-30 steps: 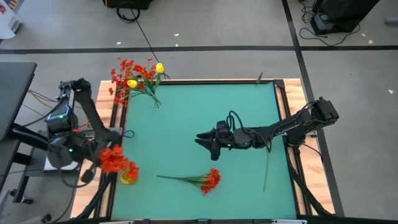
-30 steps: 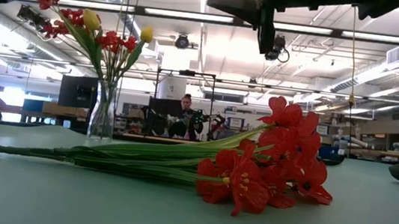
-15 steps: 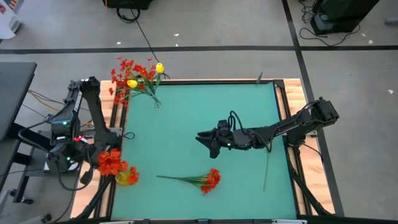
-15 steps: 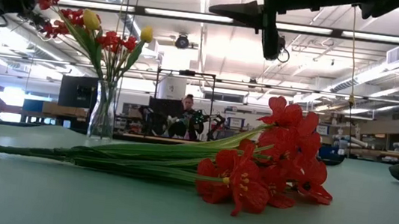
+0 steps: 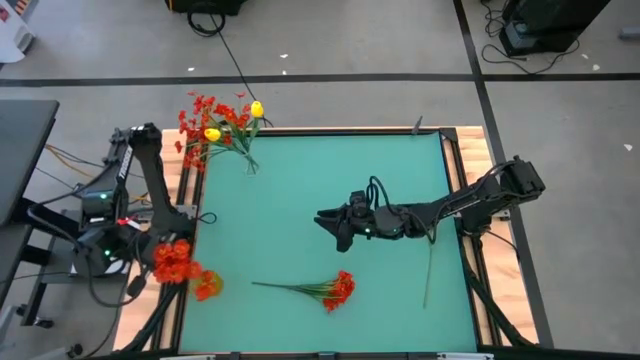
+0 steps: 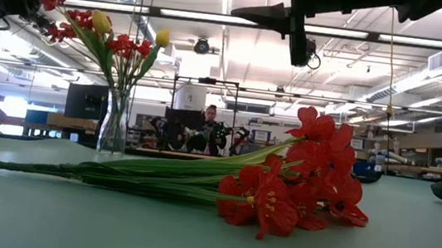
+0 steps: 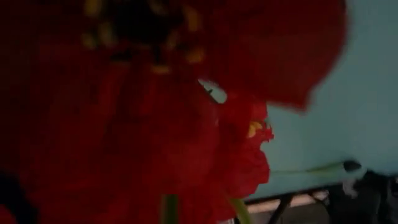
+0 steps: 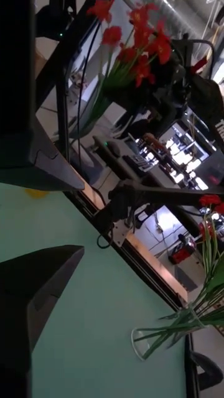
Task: Sort flowers into vase by color
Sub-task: Put the top red flowers into the yellow vase, then put the black flower into the yellow vase
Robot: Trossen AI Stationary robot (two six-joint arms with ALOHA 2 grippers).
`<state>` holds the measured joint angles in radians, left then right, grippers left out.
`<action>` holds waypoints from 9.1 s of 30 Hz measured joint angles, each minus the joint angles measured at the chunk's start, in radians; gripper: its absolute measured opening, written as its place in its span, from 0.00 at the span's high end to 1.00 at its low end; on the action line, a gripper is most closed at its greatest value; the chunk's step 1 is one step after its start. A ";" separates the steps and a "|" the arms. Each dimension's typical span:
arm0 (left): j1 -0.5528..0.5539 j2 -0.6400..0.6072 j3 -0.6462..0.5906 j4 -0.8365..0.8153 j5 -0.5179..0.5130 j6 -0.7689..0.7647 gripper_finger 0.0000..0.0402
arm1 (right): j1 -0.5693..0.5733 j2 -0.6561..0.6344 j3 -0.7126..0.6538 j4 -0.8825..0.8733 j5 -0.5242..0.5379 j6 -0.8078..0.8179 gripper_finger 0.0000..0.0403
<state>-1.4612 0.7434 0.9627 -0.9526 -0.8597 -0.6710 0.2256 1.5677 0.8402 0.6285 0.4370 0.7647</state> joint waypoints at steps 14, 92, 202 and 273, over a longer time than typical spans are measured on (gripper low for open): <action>0.000 -0.004 -0.001 0.016 -0.029 0.057 0.98 | 0.000 0.000 0.000 0.000 -0.011 0.000 0.60; 0.462 0.069 0.375 -0.302 0.042 -0.436 0.50 | 0.116 -0.290 -0.046 -1.852 -0.431 1.041 0.51; 1.299 0.471 0.373 0.697 0.386 0.484 0.34 | -0.184 -0.177 0.273 -0.367 -0.277 -0.634 1.00; 0.746 -0.111 0.216 0.014 0.436 0.419 0.98 | -0.185 -0.201 0.273 -0.623 -0.001 -0.239 0.82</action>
<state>-0.7150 0.6321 1.1791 -0.9382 -0.4241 -0.2517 0.0401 1.3670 1.1130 0.0058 0.4361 0.5253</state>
